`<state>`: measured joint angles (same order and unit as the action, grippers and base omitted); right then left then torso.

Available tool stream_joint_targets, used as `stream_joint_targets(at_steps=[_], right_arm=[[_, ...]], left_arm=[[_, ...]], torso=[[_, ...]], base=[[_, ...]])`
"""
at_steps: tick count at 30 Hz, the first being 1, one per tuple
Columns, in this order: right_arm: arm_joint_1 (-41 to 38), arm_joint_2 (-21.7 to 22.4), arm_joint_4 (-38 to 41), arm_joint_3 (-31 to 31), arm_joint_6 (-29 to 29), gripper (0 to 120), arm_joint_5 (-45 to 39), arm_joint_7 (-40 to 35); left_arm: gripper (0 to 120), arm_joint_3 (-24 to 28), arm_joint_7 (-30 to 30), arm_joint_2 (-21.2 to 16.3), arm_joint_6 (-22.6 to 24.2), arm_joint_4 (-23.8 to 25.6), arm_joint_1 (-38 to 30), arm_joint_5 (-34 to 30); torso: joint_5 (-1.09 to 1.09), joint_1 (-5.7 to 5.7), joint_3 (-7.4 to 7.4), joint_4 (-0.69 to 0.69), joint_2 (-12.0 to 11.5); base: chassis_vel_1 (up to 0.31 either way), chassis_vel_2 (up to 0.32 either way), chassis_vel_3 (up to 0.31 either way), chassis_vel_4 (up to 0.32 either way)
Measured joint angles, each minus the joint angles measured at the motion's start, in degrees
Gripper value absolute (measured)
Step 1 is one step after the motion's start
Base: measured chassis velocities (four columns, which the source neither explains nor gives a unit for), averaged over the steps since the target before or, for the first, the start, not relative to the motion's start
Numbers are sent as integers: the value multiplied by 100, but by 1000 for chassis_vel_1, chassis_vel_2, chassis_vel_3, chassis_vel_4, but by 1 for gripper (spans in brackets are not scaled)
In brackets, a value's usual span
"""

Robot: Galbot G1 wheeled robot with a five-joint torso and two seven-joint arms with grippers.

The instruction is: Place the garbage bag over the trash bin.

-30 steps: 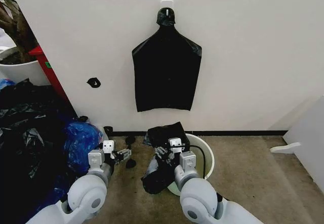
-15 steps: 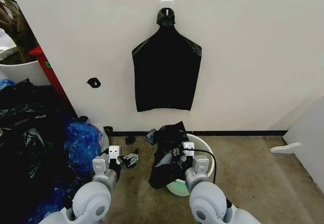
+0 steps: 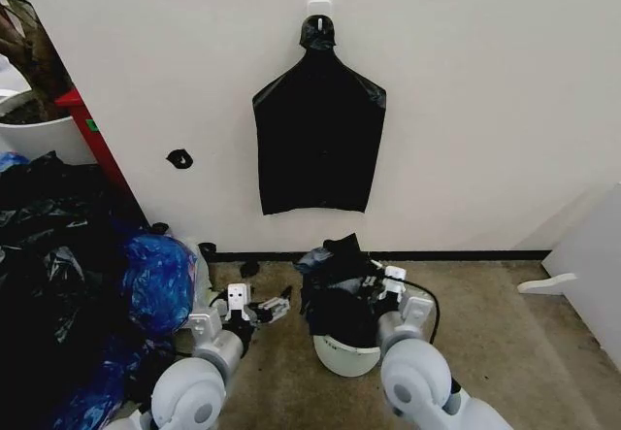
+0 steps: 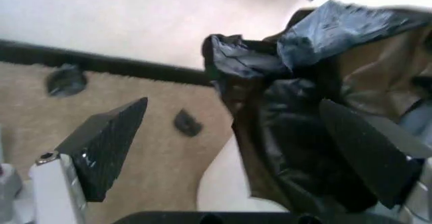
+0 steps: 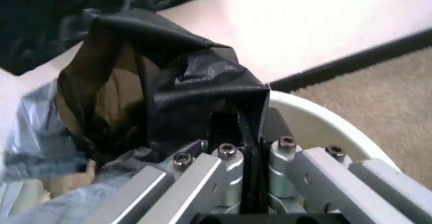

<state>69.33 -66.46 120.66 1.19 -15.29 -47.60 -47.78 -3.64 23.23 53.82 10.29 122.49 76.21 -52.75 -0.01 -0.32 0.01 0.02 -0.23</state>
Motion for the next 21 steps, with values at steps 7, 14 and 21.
stream_joint_targets(at_steps=[7,14,21], right_arm=[[187,-24,2,9,30,0,-21,-78],[369,-178,69,102,101,0,249,-125],[473,-255,113,94,96,0,625,-107]], left_arm=[[100,77,-301,118,-260,-137,-92,319],[100,481,-434,220,-250,-677,-735,531],[99,927,-420,248,191,-995,-1543,815]], torso=[[-1,0,0,-1,0],[1,0,0,1,0],[0,0,0,1,0]], base=[[0,0,0,0],[0,0,0,0],[0,0,0,0]])
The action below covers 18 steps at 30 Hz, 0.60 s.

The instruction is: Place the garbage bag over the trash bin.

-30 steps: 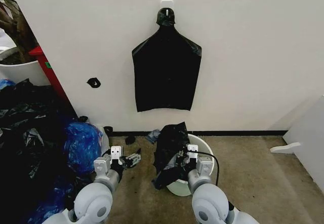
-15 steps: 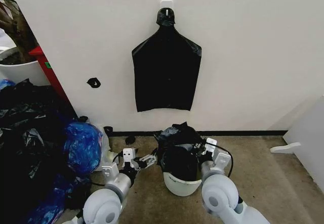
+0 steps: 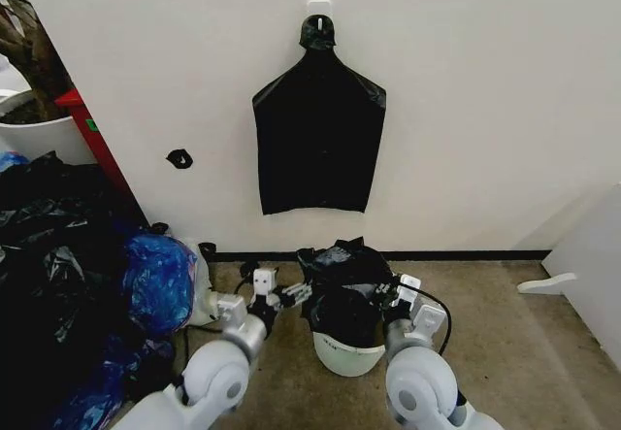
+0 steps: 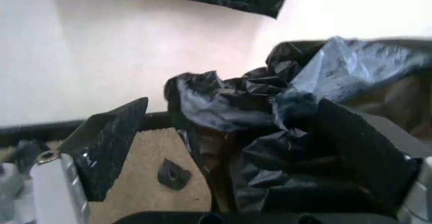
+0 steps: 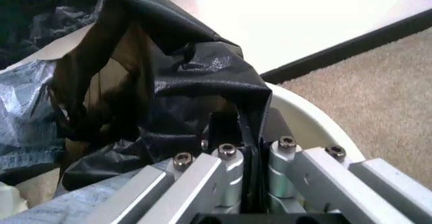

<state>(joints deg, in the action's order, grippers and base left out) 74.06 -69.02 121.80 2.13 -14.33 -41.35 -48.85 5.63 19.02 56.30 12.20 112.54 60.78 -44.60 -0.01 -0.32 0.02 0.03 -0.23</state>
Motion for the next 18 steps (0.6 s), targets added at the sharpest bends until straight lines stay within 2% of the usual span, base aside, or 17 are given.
stream_joint_targets(at_steps=[3,6,8,16,18], right_arm=[[5,-34,0,-36,-9,0,133,21],[-4,-65,0,-46,-16,0,213,42],[-11,-78,3,-45,-18,0,241,51],[8,-147,18,-18,-20,0,286,59],[42,-169,18,-44,-21,0,332,68]], left_arm=[[94,270,62,-94,346,-64,-337,173],[93,544,318,-143,937,-54,-585,42],[92,696,452,-123,1159,-79,-714,-84],[92,1145,739,156,1490,-280,-1092,-315],[93,1322,977,329,1764,-404,-1272,-367]], torso=[[0,0,0,-1,0],[0,0,0,-1,0],[-1,0,0,-2,0],[-1,0,0,-1,0],[-1,0,0,-1,0]], base=[[0,0,0,0],[0,0,0,0],[0,0,0,0],[0,0,0,0],[0,0,0,0]])
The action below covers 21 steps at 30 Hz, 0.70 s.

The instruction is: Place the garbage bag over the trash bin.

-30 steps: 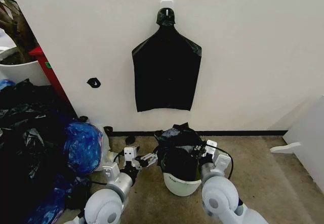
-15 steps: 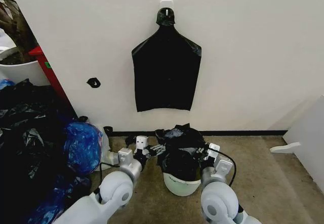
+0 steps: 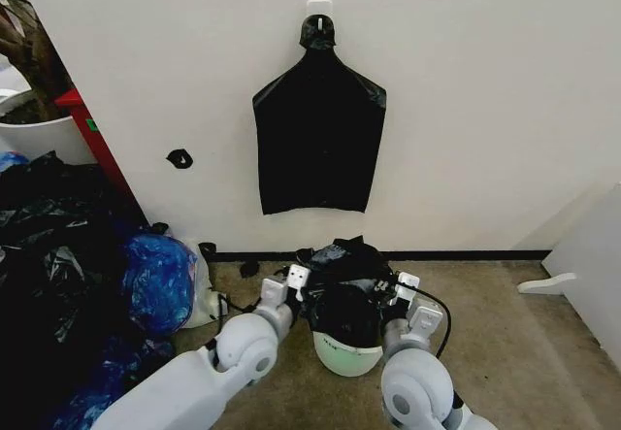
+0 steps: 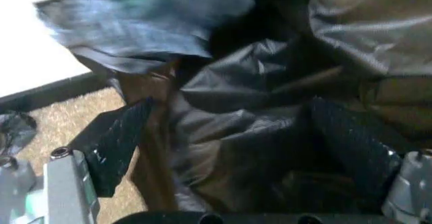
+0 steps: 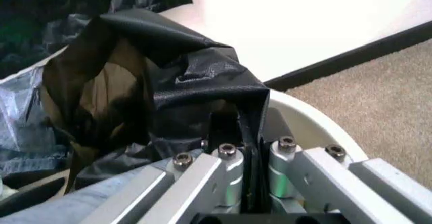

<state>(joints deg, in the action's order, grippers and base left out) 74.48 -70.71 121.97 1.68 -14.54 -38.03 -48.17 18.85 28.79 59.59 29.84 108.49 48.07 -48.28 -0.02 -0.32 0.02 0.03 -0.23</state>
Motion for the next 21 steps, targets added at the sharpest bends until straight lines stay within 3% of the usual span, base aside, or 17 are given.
stream_joint_targets(at_steps=[8,15,21], right_arm=[[62,-41,40,-14,-3,0,66,16],[130,-48,63,3,-4,0,116,27],[176,-99,78,-9,-4,0,188,32]], left_arm=[[90,279,662,372,637,-343,-323,-33],[76,279,819,443,733,-460,-410,-9],[55,263,818,542,757,-721,-452,-18]], torso=[[0,0,0,0,0],[0,0,0,0,0],[0,0,0,0,0]], base=[[0,0,0,0],[0,0,0,0],[0,0,0,0]])
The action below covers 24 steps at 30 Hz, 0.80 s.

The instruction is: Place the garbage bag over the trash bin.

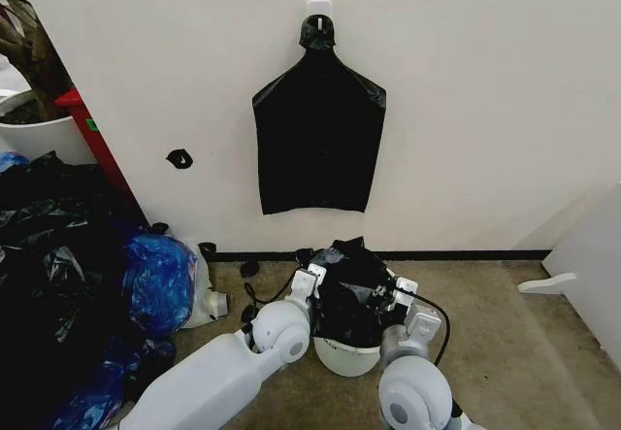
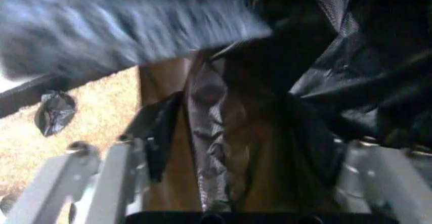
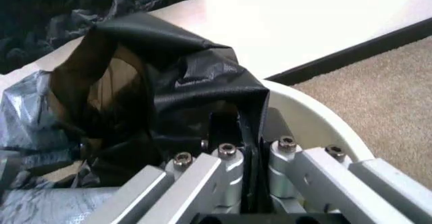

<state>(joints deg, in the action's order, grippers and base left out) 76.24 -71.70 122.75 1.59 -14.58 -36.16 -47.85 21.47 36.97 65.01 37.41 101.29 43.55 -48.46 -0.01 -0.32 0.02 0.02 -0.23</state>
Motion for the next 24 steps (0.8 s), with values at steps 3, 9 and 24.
stream_joint_targets(at_steps=[3,9,24], right_arm=[[7,5,3,-39,6,0,62,19],[54,61,22,-150,39,0,319,114],[451,708,155,-578,10,42,1540,540]], left_arm=[[43,-76,-4,15,66,-11,57,-66],[24,-211,-14,-20,114,59,143,-209],[3,-611,-631,-504,-412,335,268,-185]], torso=[[0,0,0,0,0],[0,0,-1,0,0],[0,0,0,0,0]], base=[[0,0,0,0],[0,0,0,0],[0,0,0,0]])
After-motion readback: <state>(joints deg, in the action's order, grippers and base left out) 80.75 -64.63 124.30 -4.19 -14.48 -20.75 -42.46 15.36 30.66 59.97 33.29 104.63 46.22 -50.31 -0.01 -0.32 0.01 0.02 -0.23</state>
